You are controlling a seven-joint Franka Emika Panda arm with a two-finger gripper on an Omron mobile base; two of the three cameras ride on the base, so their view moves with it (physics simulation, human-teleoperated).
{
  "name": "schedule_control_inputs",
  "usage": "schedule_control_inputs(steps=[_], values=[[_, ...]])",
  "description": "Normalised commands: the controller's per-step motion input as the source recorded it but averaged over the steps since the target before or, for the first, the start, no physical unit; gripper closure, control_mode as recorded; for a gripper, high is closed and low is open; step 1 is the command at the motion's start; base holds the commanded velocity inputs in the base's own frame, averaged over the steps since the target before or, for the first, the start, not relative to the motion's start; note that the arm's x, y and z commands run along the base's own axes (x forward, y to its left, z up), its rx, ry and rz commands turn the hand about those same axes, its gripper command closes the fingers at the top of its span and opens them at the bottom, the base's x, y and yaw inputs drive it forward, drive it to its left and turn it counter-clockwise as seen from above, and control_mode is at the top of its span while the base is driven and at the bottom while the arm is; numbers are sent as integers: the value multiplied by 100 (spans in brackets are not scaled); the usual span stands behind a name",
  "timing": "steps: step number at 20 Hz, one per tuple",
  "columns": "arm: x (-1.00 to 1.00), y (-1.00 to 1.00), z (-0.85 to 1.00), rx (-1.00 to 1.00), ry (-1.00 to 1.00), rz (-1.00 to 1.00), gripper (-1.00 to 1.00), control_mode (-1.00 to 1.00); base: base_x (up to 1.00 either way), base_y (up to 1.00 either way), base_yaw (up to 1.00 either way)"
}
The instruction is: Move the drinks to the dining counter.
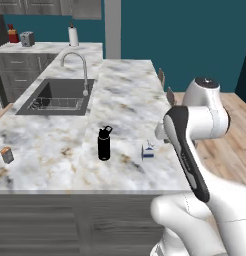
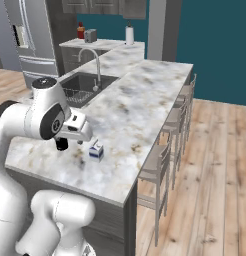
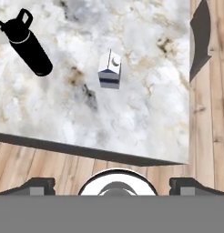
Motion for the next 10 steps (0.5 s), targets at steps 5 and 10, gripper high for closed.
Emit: schedule_control_inputs(steps=[5, 10], values=[[-21, 0, 26, -1, 0, 0, -100, -100, 0, 0, 0], [-16, 0, 12, 0, 0, 0, -100, -100, 0, 0, 0]])
